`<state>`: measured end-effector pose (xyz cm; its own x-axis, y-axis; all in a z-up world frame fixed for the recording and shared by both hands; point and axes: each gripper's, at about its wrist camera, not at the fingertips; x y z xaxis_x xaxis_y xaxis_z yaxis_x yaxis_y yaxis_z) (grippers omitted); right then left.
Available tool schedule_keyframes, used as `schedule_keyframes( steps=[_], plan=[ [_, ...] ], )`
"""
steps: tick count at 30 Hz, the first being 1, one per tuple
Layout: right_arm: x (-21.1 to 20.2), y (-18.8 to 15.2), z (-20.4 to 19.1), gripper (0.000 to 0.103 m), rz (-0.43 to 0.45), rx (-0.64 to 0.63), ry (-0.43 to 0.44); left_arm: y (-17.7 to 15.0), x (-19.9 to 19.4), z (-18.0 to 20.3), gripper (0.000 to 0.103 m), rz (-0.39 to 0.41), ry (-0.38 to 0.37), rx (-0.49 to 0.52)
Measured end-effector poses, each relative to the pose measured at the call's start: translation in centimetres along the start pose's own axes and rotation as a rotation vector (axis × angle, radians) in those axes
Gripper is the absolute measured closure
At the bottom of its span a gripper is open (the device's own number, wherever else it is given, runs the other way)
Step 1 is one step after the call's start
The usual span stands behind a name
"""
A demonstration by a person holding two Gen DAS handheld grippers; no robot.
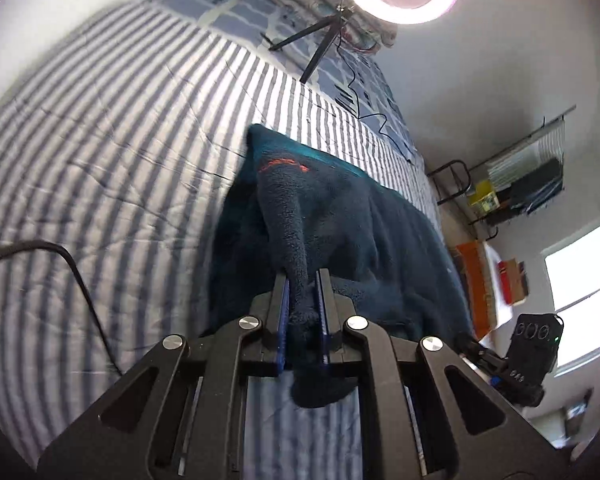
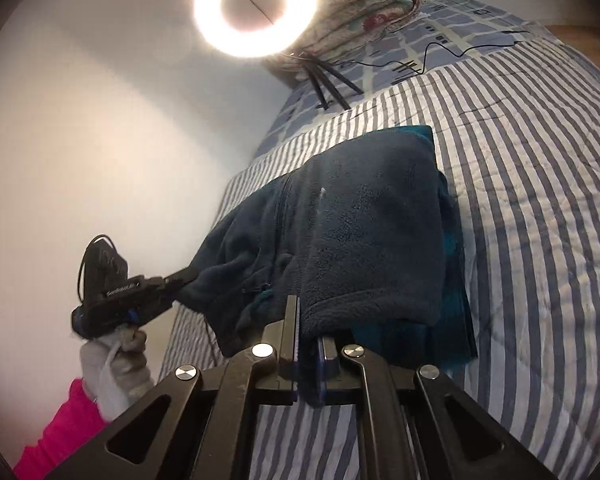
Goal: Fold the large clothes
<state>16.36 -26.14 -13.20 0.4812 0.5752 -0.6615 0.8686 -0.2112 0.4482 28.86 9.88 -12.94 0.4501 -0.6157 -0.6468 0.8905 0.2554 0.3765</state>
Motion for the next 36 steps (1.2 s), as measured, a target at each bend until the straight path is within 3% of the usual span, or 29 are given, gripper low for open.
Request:
schedule_keyframes(
  steps=[3,7,9,11,13,15,19,21,24,27,30,36],
  plan=[
    [-0.7,-2.2,1.6,0.102,-0.037,0.035,-0.009,-1.5,0.4,-1.3,0.093,-0.03,0.071,0.031],
    [2.3,-4.6,3.8,0.102,-0.133,0.018,-0.15,-4.3,3.5,-2.8,0.093,-0.102,0.179,0.085],
    [3.3,-5.1,4.0,0.102,-0.144,-0.025,-0.223,-4.7,3.2,-2.0,0.093,-0.089,0.2,0.131],
    [3.2,-4.9,3.9,0.101,-0.133,-0.009,-0.216,-4.2,2.2,-1.4,0.089,-0.075,0.178,0.13],
    [2.4,-4.6,2.7,0.093,-0.13,-0.054,-0.223,-3.7,1.0,-1.2,0.071,-0.062,0.165,0.124],
    [1.4,-4.3,1.8,0.065,-0.147,-0.111,-0.247,-3.2,-0.3,-1.2,0.063,-0.037,0.176,0.127],
    [-0.9,-3.3,1.0,0.065,-0.132,-0.19,-0.27,-1.4,-4.8,-0.4,0.063,0.076,0.14,0.123],
    [-2.6,-2.4,0.9,0.065,-0.102,-0.21,-0.283,-0.2,-5.5,1.0,0.063,0.124,0.136,0.148],
    [-4.4,-0.1,-1.0,0.066,0.007,-0.272,-0.374,1.2,-5.3,3.5,0.063,0.166,0.136,0.21],
    [-3.9,1.7,-3.6,0.066,0.105,-0.379,-0.424,2.4,-3.7,5.7,0.063,0.185,0.161,0.232],
    [-2.3,4.1,-5.0,0.068,0.185,-0.396,-0.394,3.5,-1.4,7.3,0.063,0.201,0.152,0.243],
    [3.3,8.4,-6.1,0.071,0.172,-0.372,-0.331,4.6,5.0,8.7,0.063,0.14,0.158,0.258]
  ],
)
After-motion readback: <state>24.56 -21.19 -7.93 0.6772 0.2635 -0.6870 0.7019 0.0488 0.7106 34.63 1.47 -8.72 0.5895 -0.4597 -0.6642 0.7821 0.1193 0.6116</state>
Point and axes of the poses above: each gripper's, at about its wrist camera, not at the fingertips, and x roughly the way its jaws point, z to its right, y to its top, and after that the axes turned 5 degrees about -y, right-handed
